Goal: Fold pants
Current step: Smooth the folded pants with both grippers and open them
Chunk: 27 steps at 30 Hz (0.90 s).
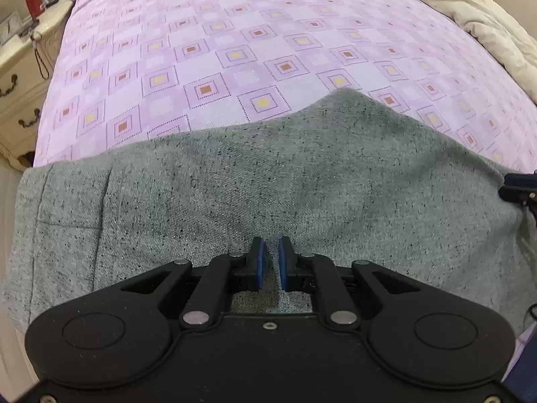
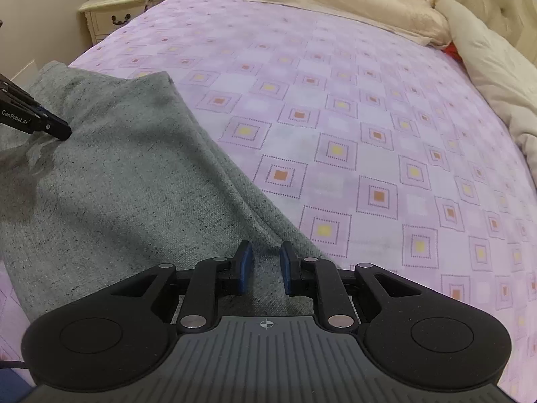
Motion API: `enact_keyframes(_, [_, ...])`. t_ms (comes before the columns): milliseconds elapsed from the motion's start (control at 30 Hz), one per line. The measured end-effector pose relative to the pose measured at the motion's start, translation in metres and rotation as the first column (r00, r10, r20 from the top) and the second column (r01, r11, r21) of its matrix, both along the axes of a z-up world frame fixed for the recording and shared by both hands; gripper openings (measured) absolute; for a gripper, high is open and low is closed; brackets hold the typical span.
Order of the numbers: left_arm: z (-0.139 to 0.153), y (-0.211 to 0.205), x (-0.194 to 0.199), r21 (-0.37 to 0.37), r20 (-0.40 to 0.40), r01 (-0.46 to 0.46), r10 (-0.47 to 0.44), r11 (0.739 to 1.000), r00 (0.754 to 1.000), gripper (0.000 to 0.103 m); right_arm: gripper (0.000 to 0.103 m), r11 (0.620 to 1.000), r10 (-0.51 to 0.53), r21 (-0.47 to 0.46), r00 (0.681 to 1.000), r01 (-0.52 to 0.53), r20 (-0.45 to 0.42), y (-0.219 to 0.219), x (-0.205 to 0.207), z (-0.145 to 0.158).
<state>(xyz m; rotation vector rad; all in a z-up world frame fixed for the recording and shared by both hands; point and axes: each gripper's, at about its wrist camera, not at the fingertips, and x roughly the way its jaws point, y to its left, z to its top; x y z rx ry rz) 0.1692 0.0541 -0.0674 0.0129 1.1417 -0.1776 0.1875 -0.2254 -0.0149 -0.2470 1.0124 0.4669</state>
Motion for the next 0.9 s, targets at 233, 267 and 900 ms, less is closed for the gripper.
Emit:
enact_keyframes(233, [0.001,-0.002,-0.001,0.004,0.006,0.015,-0.015,1.0,1.0,0.017,0.019,0.998,0.045,0.032,0.999,-0.045,0.006,0.002,0.012,-0.003])
enact_keyframes(267, [0.001,-0.002,-0.001,0.005,0.003,0.014,-0.014,1.0,1.0,0.017,0.019,0.998,0.049,0.041,0.999,-0.049,0.005,0.003,0.013,-0.003])
enact_keyframes(900, [0.003,0.003,0.001,-0.034,-0.009,-0.006,0.005,0.999,1.0,0.017,0.021,0.992,0.015,0.121,0.989,-0.033,0.147,0.028,0.025,0.031])
